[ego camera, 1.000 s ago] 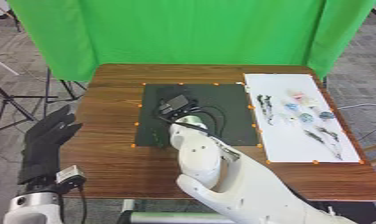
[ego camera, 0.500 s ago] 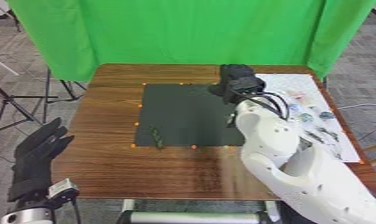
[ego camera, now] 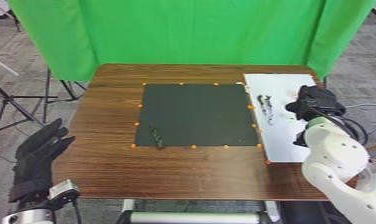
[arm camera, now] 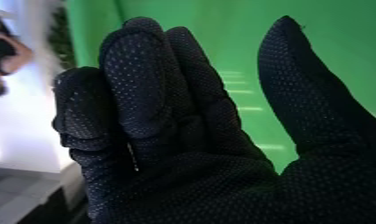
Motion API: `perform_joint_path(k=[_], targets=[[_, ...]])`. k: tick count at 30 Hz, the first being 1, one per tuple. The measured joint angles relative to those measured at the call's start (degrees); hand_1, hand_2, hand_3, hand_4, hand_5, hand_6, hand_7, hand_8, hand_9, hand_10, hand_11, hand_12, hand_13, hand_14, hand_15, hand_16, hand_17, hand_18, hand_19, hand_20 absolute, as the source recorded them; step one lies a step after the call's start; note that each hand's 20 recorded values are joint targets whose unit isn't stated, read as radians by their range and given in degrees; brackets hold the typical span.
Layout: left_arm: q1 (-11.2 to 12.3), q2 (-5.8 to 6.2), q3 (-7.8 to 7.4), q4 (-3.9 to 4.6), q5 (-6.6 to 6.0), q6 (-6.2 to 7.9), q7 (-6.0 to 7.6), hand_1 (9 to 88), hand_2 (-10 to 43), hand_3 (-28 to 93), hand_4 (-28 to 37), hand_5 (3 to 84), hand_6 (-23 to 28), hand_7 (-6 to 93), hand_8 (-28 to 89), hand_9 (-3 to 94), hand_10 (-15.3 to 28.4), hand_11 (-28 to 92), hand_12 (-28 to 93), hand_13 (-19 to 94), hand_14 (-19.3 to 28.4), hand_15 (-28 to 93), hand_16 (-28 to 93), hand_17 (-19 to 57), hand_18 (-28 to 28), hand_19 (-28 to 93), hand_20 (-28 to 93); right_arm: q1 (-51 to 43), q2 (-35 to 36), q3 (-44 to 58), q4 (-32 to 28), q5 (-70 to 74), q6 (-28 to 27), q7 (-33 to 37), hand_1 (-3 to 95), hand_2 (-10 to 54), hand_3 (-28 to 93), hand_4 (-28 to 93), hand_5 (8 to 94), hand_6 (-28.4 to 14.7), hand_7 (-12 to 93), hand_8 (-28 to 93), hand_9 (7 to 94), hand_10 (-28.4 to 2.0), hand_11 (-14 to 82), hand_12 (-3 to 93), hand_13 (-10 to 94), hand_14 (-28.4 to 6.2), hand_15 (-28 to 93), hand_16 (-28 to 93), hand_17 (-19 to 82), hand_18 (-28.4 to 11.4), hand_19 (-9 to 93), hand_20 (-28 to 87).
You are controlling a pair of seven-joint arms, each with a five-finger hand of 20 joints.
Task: Arrange flowers
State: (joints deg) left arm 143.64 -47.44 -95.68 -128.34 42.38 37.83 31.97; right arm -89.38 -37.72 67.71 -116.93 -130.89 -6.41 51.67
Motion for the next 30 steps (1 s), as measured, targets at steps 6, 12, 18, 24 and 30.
perform_joint_path(k=[6, 12, 18, 24, 30], targets=[[-1.12, 0.03, 1.27, 0.04, 0.35, -0.03, -0.25, 26.8, 4.8, 84, -17.2, 37.5, 9.3, 16.4, -11, 31.1, 19.0, 36, 5, 23, 26.7, 65, -18, -9.2, 21.7, 61, 3, -4.16, 0.65, 3.75, 0.92, 1.25, 0.63, 2.09, 29.7, 2.4, 78, -19, 60.5, -14.1, 14, -6, 61.0, -24.5, 22.2, 17.6, 68, -14.3, 71, 16, 52, -18.5, 93, 17], [-1.29, 1.47, 1.95, 0.04, -0.61, 0.35, 0.37, 26.8, 4.8, 84, -17.3, 37.5, 9.4, 16.4, -11, 31.1, 18.9, 36, 5, 23, 26.6, 65, -18, -9.2, 21.7, 61, 4, -9.23, 1.11, 10.04, 1.15, 1.68, -0.32, 3.08, 30.3, 1.9, 78, -19, 60.8, -14.9, 13, -6, 60.4, -24.9, 21.4, 17.3, 68, -14.8, 71, 16, 52, -18.4, 93, 17], [-1.24, 2.07, 1.97, 0.03, -1.20, 0.62, 0.78, 27.0, 4.8, 84, -17.3, 37.5, 9.3, 16.4, -11, 31.1, 18.9, 36, 5, 23, 26.7, 65, -18, -9.2, 21.7, 61, 4, -11.09, 1.52, 11.28, 1.96, 2.36, -1.48, 4.92, 30.9, 1.6, 78, -19, 62.1, -15.2, 13, -6, 61.9, -24.8, 24.2, 18.2, 69, -14.6, 72, 15, 52, -18.3, 93, 18], [-1.29, 2.09, 2.19, 0.02, -1.17, 0.63, 0.81, 26.9, 4.8, 84, -17.3, 37.4, 9.3, 16.5, -11, 31.0, 18.9, 36, 5, 23, 26.7, 65, -18, -9.2, 21.7, 61, 4, -13.58, 1.40, 14.40, 2.14, 3.44, -2.49, 6.36, 31.4, 1.2, 78, -19, 64.8, -16.2, 13, -6, 64.0, -25.2, 34.0, 20.4, 70, -14.3, 74, 15, 54, -18.0, 93, 23], [-1.29, 2.19, 2.22, 0.02, -1.22, 0.66, 0.89, 26.9, 4.8, 84, -17.3, 37.4, 9.3, 16.5, -11, 31.1, 18.9, 36, 5, 23, 26.7, 65, -18, -9.2, 21.7, 61, 4, -14.41, 0.92, 15.53, 2.77, 4.59, -4.58, 8.34, 32.0, 0.9, 77, -19, 66.4, -17.4, 12, -6, 65.1, -26.5, 35.2, 20.1, 71, -14.7, 74, 14, 55, -17.9, 93, 24]])
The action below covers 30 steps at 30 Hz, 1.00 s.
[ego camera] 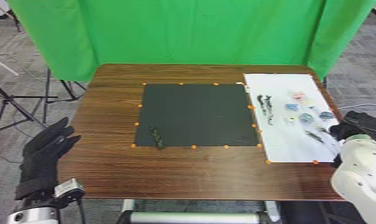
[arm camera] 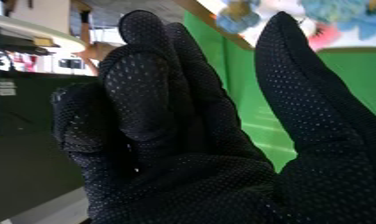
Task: Arrange flowers
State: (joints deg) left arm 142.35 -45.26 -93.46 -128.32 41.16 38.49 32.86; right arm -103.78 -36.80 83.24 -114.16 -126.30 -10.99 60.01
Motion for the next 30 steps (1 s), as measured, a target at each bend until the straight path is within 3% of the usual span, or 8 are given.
perform_joint_path(k=[6, 19, 25, 30], targets=[[-0.10, -0.08, 0.08, 0.00, 0.13, -0.01, -0.09, 26.9, 4.8, 84, -17.4, 37.5, 9.3, 16.4, -11, 31.1, 18.9, 36, 5, 23, 26.7, 65, -18, -9.2, 21.7, 61, 4, -0.51, -1.41, 1.44, 0.10, 1.35, -4.18, 0.76, 33.2, 0.3, 76, -20, 68.5, -17.5, 11, -5, 67.0, -27.0, 35.6, 19.8, 71, -15.2, 74, 14, 55, -18.0, 93, 24], [-0.58, 0.03, 0.39, 0.02, 0.03, -0.01, -0.09, 26.9, 4.8, 84, -17.2, 37.5, 9.3, 16.4, -11, 31.1, 18.9, 36, 5, 23, 26.8, 65, -18, -9.2, 21.7, 61, 4, 0.00, -3.06, -0.18, 1.41, 3.31, -5.68, 1.13, 34.0, 0.1, 75, -20, 69.7, -18.2, 10, -5, 69.5, -28.3, 32.3, 19.6, 70, -16.5, 75, 11, 55, -18.4, 93, 24], [-0.57, -0.20, 0.27, 0.02, 0.22, -0.05, -0.27, 26.9, 4.9, 84, -17.2, 37.5, 9.3, 16.5, -11, 31.1, 18.9, 36, 5, 23, 26.7, 65, -18, -9.2, 21.7, 61, 4, 0.20, -3.24, -1.01, 1.94, 3.64, -5.88, 1.42, 37.6, -0.4, 75, -20, 73.2, -17.3, 11, -6, 73.5, -28.4, 30.4, 18.7, 71, -16.2, 75, 10, 56, -18.4, 93, 23], [-0.56, 0.29, 0.38, 0.02, -0.31, 0.09, 0.05, 26.9, 4.9, 84, -17.1, 37.5, 9.3, 16.4, -11, 31.0, 18.8, 36, 5, 23, 26.7, 65, -18, -9.2, 21.7, 61, 4, 0.78, -3.31, -1.45, 2.31, 3.73, -5.96, 1.88, 43.7, -1.1, 76, -22, 77.0, -16.1, 13, -6, 78.5, -28.4, 28.2, 18.7, 73, -15.7, 75, 9, 57, -17.9, 93, 23]])
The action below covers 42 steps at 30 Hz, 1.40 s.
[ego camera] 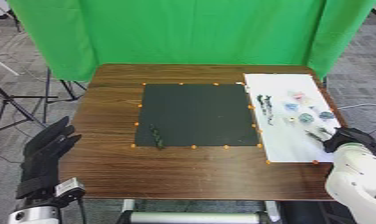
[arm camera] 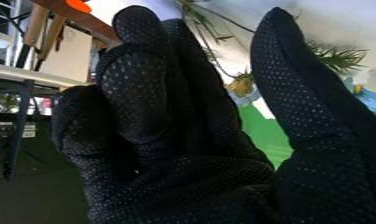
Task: Arrange flowers
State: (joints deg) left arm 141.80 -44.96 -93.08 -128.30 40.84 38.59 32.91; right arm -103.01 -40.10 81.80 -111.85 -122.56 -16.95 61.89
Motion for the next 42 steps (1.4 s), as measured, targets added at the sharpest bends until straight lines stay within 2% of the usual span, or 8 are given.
perform_joint_path(k=[2, 4, 10, 16, 22, 33, 36, 42], targets=[[0.00, 0.13, 0.00, 0.00, -0.04, 0.00, 0.00, 26.9, 4.9, 84, -17.1, 37.5, 9.3, 16.5, -11, 31.0, 18.9, 36, 5, 23, 26.7, 65, -18, -9.2, 21.7, 61, 4, 0.27, 0.01, -0.24, 0.21, -0.02, 0.02, 0.13, 49.0, -2.2, 75, -26, 79.9, -15.3, 12, 8, 81.2, -27.4, 29.7, 18.6, 76, -14.6, 74, 8, 60, -17.3, 93, 22], [0.00, 0.12, -0.03, 0.00, 0.04, -0.01, -0.09, 26.9, 4.9, 84, -17.1, 37.5, 9.3, 16.4, -11, 31.0, 18.9, 36, 5, 23, 26.7, 65, -18, -9.2, 21.7, 61, 4, 0.65, 0.10, -0.73, 0.52, -0.20, 0.28, 0.33, 53.3, -2.8, 73, -27, 83.1, -13.8, 13, 15, 83.6, -24.5, 32.6, 18.8, 79, -12.6, 73, 9, 62, -16.5, 93, 22], [-0.06, -0.12, -0.08, -0.01, 0.27, -0.04, -0.18, 26.9, 4.9, 84, -17.1, 37.6, 9.4, 16.4, -11, 31.0, 18.8, 36, 5, 23, 26.7, 65, -18, -9.2, 21.7, 61, 4, 1.05, 0.95, -2.74, 1.68, -1.54, 4.25, 0.60, 57.0, -3.2, 71, -28, 86.6, -10.0, 13, 18, 87.0, -18.2, 37.6, 20.4, 85, -8.4, 69, 13, 66, -15.0, 93, 25], [-0.05, -0.05, -0.07, -0.01, 0.17, 0.00, -0.16, 27.0, 4.9, 84, -17.0, 37.5, 9.4, 16.4, -11, 31.0, 18.8, 36, 5, 23, 26.8, 65, -18, -9.2, 21.7, 61, 4, 0.78, 1.65, -3.69, 1.63, -3.14, 8.22, 0.31, 55.5, -4.5, 73, -28, 87.5, -6.7, 14, 19, 89.6, -13.5, 39.9, 22.5, 90, -5.0, 65, 17, 68, -14.0, 93, 27], [0.09, -0.12, -0.26, -0.06, 0.29, 0.00, -0.34, 26.9, 4.8, 84, -17.0, 37.5, 9.3, 16.4, -11, 31.0, 18.9, 36, 5, 23, 26.8, 65, -18, -9.3, 21.7, 61, 4, 0.86, 2.58, -4.10, -0.43, -4.73, 11.50, -0.52, 54.4, -5.0, 74, -28, 86.9, -5.3, 17, 18, 90.9, -12.0, 39.5, 24.7, 92, -3.7, 62, 21, 69, -13.7, 93, 28], [1.06, -0.25, -1.78, -0.70, 1.07, 0.00, -1.48, 26.9, 5.0, 84, -17.1, 37.5, 9.4, 16.4, -11, 31.0, 19.0, 36, 5, 23, 26.8, 65, -18, -9.3, 21.7, 61, 4, 8.59, 1.41, -9.80, -8.52, -6.90, 10.19, -4.14, 53.9, -5.5, 75, -28, 87.1, -5.0, 17, 19, 91.5, -11.4, 39.5, 25.3, 93, -3.3, 61, 22, 70, -13.8, 93, 30], [1.22, -0.67, -2.29, -0.88, 1.71, -0.04, -2.20, 26.9, 5.0, 84, -17.0, 37.5, 9.4, 16.4, -11, 31.0, 19.0, 36, 5, 23, 26.7, 65, -18, -9.3, 21.7, 61, 4, 12.87, -0.37, -14.12, -8.86, -7.17, 9.46, -5.19, 53.9, -5.5, 75, -28, 87.2, -4.8, 17, 19, 91.7, -11.4, 39.5, 25.4, 93, -3.3, 61, 23, 70, -13.9, 93, 30], [1.20, -0.82, -2.33, -0.94, 2.00, -0.04, -2.84, 27.0, 5.0, 84, -17.1, 37.5, 9.4, 16.4, -11, 31.0, 19.0, 36, 5, 23, 26.8, 65, -18, -9.2, 21.7, 61, 4, 21.20, -5.66, -23.64, -7.18, -7.55, 6.93, -6.76, 53.9, -5.5, 75, -28, 87.3, -4.7, 17, 20, 91.9, -11.3, 39.4, 25.5, 93, -3.1, 61, 23, 70, -13.9, 93, 31]])
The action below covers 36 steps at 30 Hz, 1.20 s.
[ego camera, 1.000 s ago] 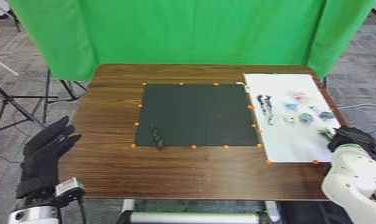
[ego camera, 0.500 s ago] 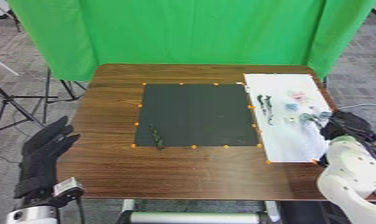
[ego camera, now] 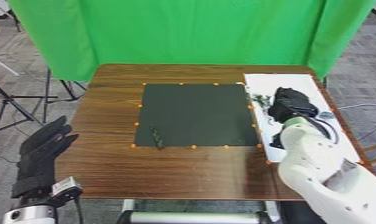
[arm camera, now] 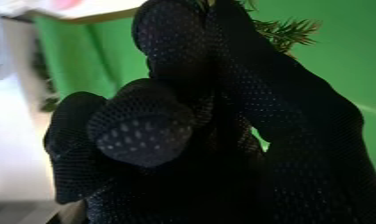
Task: Arrange flowers
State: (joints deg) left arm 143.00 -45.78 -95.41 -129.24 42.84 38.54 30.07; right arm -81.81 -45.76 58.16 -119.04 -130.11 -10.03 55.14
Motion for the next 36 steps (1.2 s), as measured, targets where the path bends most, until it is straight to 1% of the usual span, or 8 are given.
perform_joint_path(k=[6, 11, 19, 26, 31, 36], targets=[[0.01, 0.04, 0.01, -0.06, 0.10, -0.03, -0.65, 27.0, 5.0, 84, -17.1, 37.5, 9.3, 16.4, -11, 31.0, 18.9, 36, 5, 23, 26.7, 65, -18, -9.2, 21.7, 61, 4, 5.59, -6.05, -6.65, 4.23, -0.75, -2.26, -0.62, 53.8, -5.6, 75, -28, 87.3, -4.6, 17, 20, 92.0, -11.2, 39.5, 25.6, 94, -3.2, 61, 23, 70, -14.1, 93, 31], [-0.05, -0.19, -0.16, -0.07, 0.66, -0.19, -1.53, 26.9, 5.0, 84, -16.9, 37.5, 9.4, 16.4, -11, 31.1, 18.9, 36, 5, 23, 26.7, 65, -18, -9.2, 21.7, 61, 4, 7.67, -10.75, -9.52, 7.28, -1.45, -4.26, -0.98, 53.8, -5.5, 75, -28, 87.4, -4.6, 17, 20, 91.9, -11.2, 39.5, 25.8, 94, -3.2, 61, 23, 70, -14.2, 93, 32], [-0.51, -0.08, -0.08, -0.02, 0.60, -0.23, -1.57, 27.0, 5.0, 84, -17.0, 37.6, 9.4, 16.4, -12, 31.0, 18.9, 36, 5, 23, 26.7, 65, -18, -9.2, 21.7, 61, 4, 8.20, -15.74, -12.23, 9.46, -2.96, -6.66, -2.28, 53.6, -5.6, 75, -28, 87.4, -4.5, 17, 20, 91.9, -11.2, 39.6, 25.8, 94, -3.3, 61, 24, 70, -14.2, 93, 32], [-1.87, 0.16, 0.45, 0.21, 0.69, -0.71, -1.81, 27.0, 5.0, 84, -17.1, 37.5, 9.4, 16.5, -11, 31.0, 18.8, 36, 5, 23, 26.7, 65, -18, -9.2, 21.7, 61, 4, 8.64, -18.72, -15.09, 10.94, -4.65, -8.37, -3.97, 53.3, -5.7, 75, -28, 87.4, -4.4, 17, 20, 91.9, -11.1, 39.7, 25.8, 94, -3.3, 61, 24, 70, -14.2, 93, 32], [-2.82, 0.24, 0.69, 0.42, 1.12, -1.14, -2.43, 27.0, 5.1, 84, -17.1, 37.6, 9.4, 16.4, -12, 31.0, 19.0, 36, 5, 23, 26.7, 65, -18, -9.2, 21.7, 61, 4, 8.85, -21.47, -15.73, 12.27, -5.98, -9.97, -5.25, 53.1, -5.7, 75, -27, 87.5, -4.5, 17, 19, 91.9, -11.1, 39.7, 25.8, 94, -3.3, 60, 24, 70, -14.3, 93, 32], [-3.57, 0.14, 0.76, 0.63, 1.99, -1.80, -3.36, 26.9, 5.0, 84, -16.9, 37.5, 9.4, 16.4, -11, 31.0, 19.0, 36, 5, 23, 26.7, 65, -18, -9.2, 21.7, 61, 4, 8.97, -24.68, -15.98, 13.95, -7.78, -12.97, -6.13, 52.3, -5.7, 74, -27, 87.8, -4.5, 17, 19, 92.1, -11.2, 39.5, 25.7, 94, -3.4, 60, 24, 70, -14.2, 93, 32]])
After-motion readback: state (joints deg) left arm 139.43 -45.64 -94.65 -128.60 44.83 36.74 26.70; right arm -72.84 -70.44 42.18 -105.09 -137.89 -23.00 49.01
